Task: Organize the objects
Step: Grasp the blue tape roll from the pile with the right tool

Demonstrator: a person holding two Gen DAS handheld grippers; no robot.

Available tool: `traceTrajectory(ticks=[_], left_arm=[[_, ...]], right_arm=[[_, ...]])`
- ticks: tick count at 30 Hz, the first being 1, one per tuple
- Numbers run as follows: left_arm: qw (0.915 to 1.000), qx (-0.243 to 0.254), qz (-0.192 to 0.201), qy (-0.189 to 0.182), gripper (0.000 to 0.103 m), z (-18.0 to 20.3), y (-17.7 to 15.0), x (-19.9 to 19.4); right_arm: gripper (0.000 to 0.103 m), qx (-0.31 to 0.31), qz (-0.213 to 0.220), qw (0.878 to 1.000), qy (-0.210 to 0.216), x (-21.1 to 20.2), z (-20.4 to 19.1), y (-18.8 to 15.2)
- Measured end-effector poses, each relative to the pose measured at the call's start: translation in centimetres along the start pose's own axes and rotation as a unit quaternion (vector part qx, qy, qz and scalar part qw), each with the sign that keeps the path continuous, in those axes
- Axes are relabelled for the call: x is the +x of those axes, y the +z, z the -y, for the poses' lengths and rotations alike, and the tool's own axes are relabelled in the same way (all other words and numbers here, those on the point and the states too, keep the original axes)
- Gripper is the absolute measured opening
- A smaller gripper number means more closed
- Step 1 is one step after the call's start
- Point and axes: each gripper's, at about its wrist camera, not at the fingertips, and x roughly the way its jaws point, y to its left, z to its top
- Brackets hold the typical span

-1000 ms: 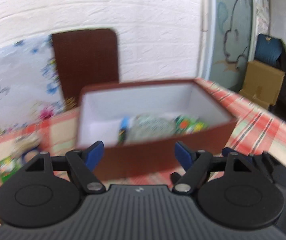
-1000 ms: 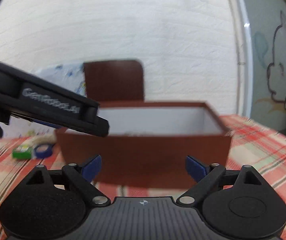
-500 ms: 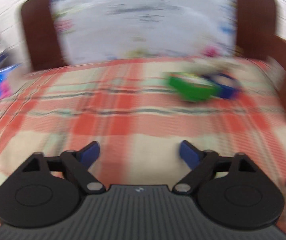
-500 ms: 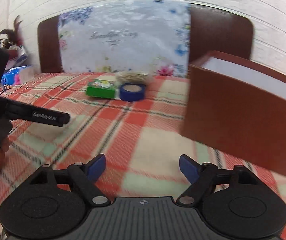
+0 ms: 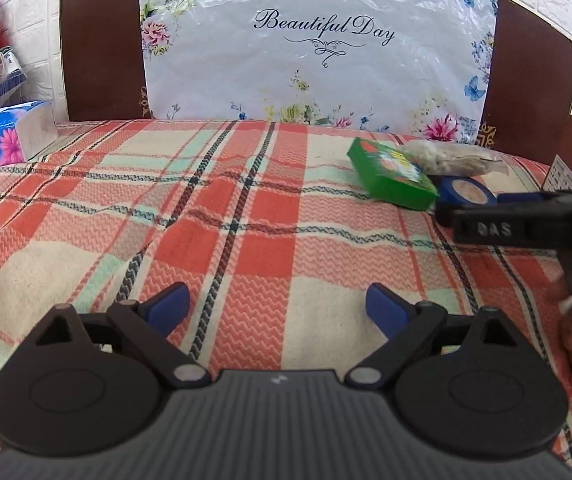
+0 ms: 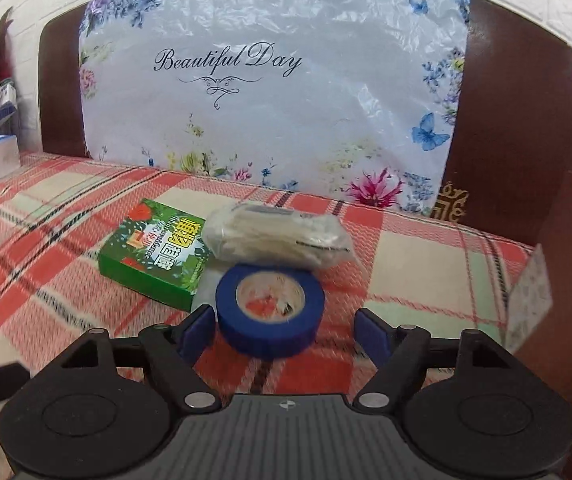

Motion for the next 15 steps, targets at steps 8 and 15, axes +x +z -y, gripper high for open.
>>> traceTrajectory(ticks=[8, 15], left_arm=[[1.0, 0.003, -0.002, 0.002, 0.097, 0.2, 0.1, 0.0], [0.9999, 0.013, -0.005, 0.009, 0.097, 0.5, 0.1, 0.0]], right_arm=[[0.056, -0.024, 0.006, 1.0, -0.006, -1.0, -1.3, -0.9], [0.056, -0.002, -0.005, 1.0, 0.003, -6.9, -0.4, -4.8]])
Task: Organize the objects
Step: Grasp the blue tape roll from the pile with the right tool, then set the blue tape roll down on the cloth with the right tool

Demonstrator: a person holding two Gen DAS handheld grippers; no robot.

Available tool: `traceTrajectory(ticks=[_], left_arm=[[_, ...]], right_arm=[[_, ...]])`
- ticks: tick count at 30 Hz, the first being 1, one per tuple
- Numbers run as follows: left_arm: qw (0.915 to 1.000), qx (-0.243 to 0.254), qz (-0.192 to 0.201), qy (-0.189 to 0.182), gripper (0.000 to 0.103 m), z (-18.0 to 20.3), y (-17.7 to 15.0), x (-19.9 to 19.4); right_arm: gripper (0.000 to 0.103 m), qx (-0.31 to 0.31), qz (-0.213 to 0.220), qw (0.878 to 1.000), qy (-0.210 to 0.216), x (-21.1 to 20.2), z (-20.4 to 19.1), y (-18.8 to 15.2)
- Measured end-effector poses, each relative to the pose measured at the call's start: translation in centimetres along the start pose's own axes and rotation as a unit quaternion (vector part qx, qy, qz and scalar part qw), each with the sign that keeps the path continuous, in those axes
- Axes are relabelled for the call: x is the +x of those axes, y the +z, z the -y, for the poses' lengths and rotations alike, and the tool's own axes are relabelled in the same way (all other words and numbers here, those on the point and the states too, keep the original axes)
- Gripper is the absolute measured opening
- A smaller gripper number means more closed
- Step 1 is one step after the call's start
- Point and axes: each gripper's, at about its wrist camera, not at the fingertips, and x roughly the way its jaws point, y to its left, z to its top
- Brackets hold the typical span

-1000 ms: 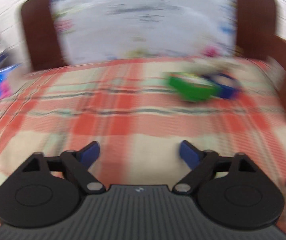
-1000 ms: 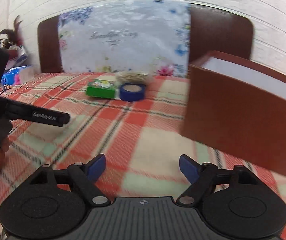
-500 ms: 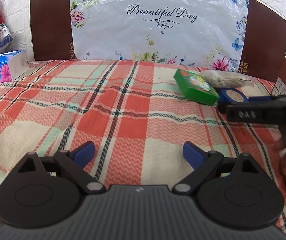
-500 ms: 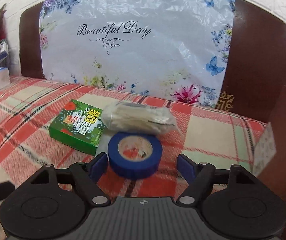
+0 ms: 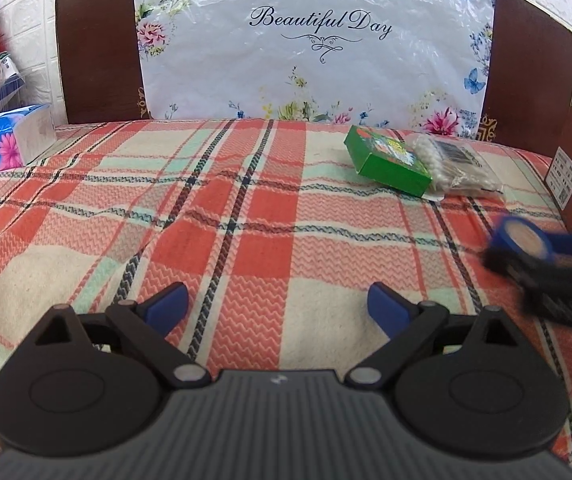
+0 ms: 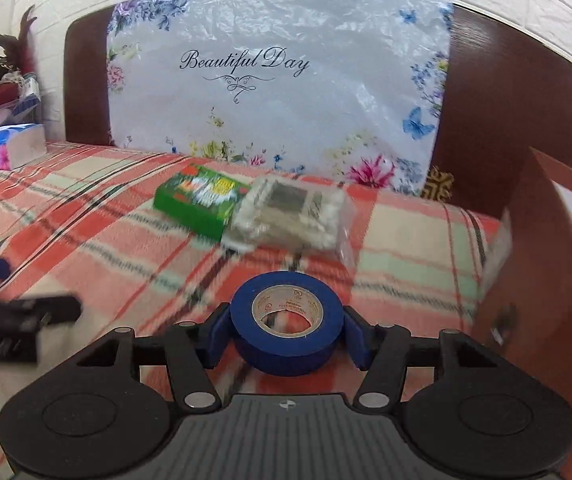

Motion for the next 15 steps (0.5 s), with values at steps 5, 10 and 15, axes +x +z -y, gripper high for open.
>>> traceTrajectory(ticks=[5, 10, 15], left_arm=[[1.0, 0.007, -0.001, 0.006, 0.098, 0.2, 0.0, 0.0], [0.9998, 0.013, -0.002, 0.013, 0.098, 0.4, 0.0, -0.1], [0.9996, 0.02, -0.004, 0.021, 0.099, 0.7, 0.0, -0.2]], right_arm=[[0.056, 0.011, -0.008, 1.0, -0.006, -6.1, 1.4, -4.2], [0.056, 0.049, -0.011, 0.997, -0.051, -11.5, 3.8, -8.1], [0.056, 0.076, -0.01, 0.993, -0.09, -14.2, 5.4, -10.3]])
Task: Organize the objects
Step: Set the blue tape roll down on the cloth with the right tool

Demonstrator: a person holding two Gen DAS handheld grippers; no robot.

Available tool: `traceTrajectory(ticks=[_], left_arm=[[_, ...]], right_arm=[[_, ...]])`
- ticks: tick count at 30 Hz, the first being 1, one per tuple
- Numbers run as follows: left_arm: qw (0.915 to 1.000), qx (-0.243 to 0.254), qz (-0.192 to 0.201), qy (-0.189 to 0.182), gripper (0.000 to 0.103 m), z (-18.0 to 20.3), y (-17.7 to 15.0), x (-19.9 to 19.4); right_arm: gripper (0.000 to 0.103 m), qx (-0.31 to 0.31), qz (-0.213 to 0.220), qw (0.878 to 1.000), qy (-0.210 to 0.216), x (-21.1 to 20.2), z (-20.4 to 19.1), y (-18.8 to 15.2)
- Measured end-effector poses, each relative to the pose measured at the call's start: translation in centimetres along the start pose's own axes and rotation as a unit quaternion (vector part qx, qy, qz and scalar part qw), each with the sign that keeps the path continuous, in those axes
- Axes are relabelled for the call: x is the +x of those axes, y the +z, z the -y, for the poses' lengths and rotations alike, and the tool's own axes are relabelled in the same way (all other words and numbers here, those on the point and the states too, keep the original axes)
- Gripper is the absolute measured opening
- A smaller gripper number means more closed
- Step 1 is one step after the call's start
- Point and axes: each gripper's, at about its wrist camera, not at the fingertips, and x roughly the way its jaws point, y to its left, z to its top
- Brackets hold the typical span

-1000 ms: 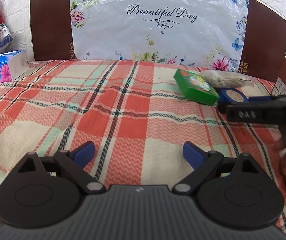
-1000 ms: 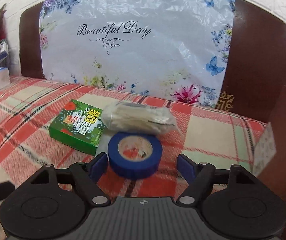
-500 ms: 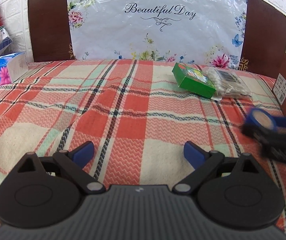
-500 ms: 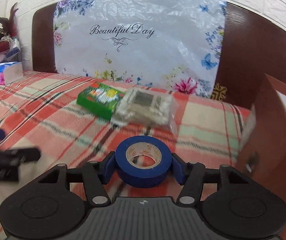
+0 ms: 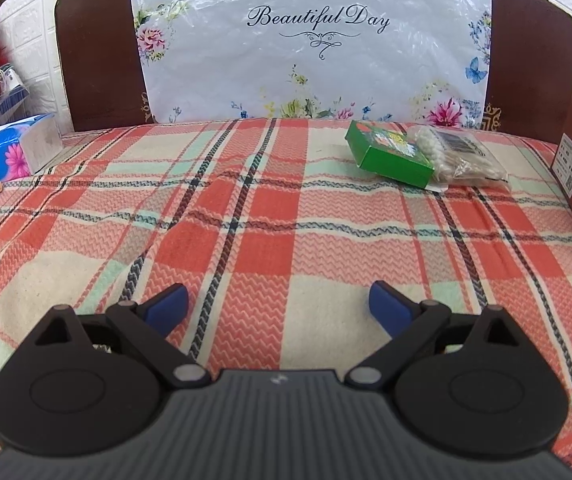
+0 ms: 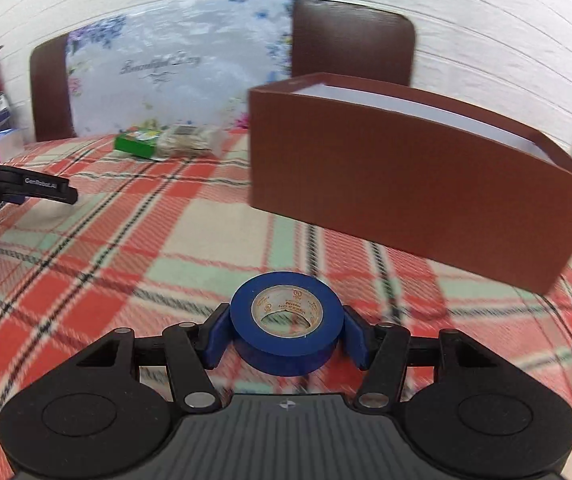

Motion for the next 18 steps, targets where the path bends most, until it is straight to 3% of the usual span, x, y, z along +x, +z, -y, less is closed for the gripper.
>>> traceTrajectory(ticks=[2, 7, 18], left_arm=[[1.0, 0.004, 0.0, 0.006, 0.1, 0.2, 0.0, 0.0], [0.9991, 0.028, 0.002, 0.032, 0.103, 0.9, 0.1, -0.3], [0.9929, 0.084, 0.018, 0.083, 0.103, 2.9, -0.1, -1.0]], right_arm=[[0.056, 0.0, 0.004, 1.0, -0.004, -0.1, 0.0, -0.3], [0.069, 0.0, 0.005, 1.0, 0.001, -0.4, 0.1, -0.5], [0.071, 0.018, 0.021, 0.999, 0.018, -2.2, 1.4, -2.1]])
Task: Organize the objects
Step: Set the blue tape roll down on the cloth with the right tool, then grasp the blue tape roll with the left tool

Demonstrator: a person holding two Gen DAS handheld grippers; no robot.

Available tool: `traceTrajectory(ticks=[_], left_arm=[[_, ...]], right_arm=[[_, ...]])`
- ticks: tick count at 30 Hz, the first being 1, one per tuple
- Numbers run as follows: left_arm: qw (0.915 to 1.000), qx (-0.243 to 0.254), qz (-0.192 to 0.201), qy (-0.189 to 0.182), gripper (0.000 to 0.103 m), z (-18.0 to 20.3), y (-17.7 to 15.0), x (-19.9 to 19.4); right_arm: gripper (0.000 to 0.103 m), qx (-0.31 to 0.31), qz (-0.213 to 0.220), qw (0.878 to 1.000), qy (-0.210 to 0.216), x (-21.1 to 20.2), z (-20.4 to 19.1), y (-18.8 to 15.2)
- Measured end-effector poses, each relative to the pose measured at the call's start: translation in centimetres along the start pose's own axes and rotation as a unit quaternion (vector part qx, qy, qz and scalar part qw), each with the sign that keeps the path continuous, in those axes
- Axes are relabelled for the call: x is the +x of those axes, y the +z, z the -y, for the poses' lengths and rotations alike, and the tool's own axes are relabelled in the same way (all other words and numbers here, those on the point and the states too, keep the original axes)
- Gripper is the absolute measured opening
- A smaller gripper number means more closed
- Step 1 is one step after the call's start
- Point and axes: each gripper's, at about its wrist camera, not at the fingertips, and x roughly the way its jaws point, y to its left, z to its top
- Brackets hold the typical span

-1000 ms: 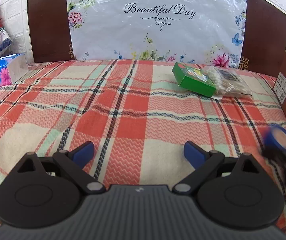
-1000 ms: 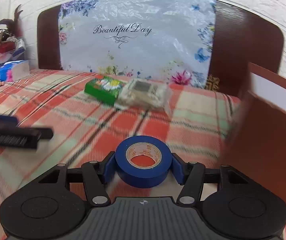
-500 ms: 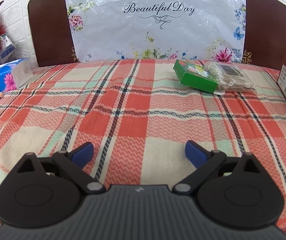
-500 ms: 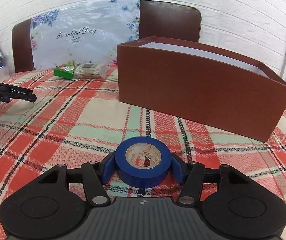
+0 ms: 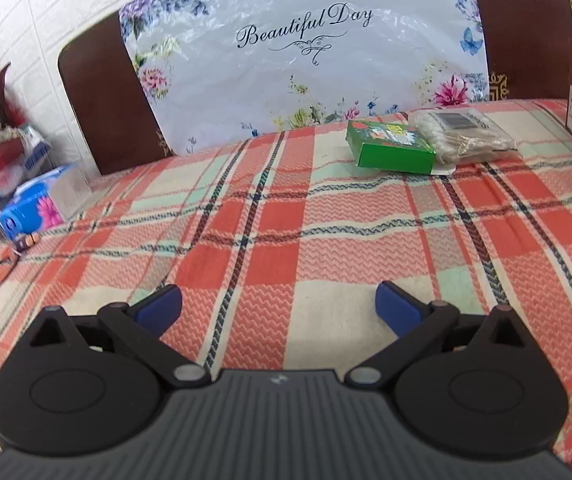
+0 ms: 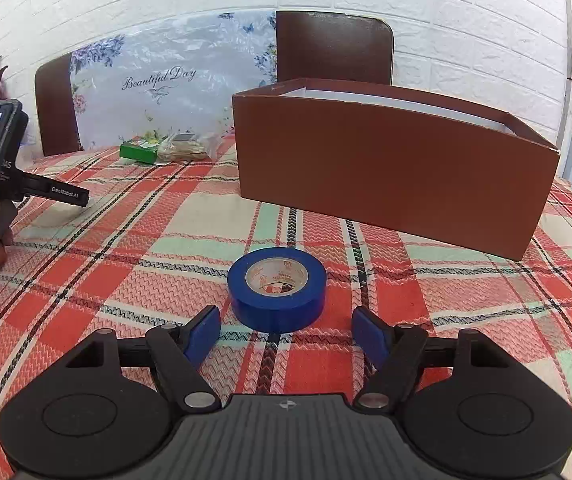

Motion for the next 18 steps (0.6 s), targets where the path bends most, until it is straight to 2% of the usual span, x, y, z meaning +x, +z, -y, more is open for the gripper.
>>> traceTrajectory(ticks=[10, 11, 12, 13, 14, 16, 18], left_arm=[[0.9976, 0.048, 0.004, 0.05, 0.103, 1.9, 0.3, -0.9], [0.9974, 0.046, -0.005, 0.056, 0.101, 2.3, 0.5, -1.3], [0.9982, 0.035, -0.018, 0.044, 0.092, 2.7, 0.8, -1.9], [0.9994, 0.016, -0.029, 0.005, 0.087, 3.0, 1.1, -2.9], [0.9984, -0.003, -0.033, -0.046, 0.087, 3.5, 1.3, -4.2], [0.9899, -0.014, -0.027, -0.139, 0.088, 5.3, 1.5, -7.1], [0.9764, 0.005, -0.007, -0.216, 0.088, 7.6, 1.8, -10.0]], right_arm=[[0.071, 0.005, 0.008, 1.0, 0.004, -0.3, 0.1, -0.3], [0.071, 0.005, 0.007, 1.0, 0.004, -0.3, 0.1, -0.3], [0.071, 0.005, 0.007, 1.0, 0.003, -0.3, 0.1, -0.3], [0.071, 0.005, 0.006, 1.0, 0.001, -0.3, 0.0, -0.3], [0.071, 0.003, 0.006, 1.0, -0.001, -0.3, -0.1, -0.3], [0.071, -0.002, 0.006, 1.0, -0.005, -0.2, -0.2, -0.3], [0.071, -0.004, 0.005, 1.0, -0.008, -0.2, -0.3, -0.3]])
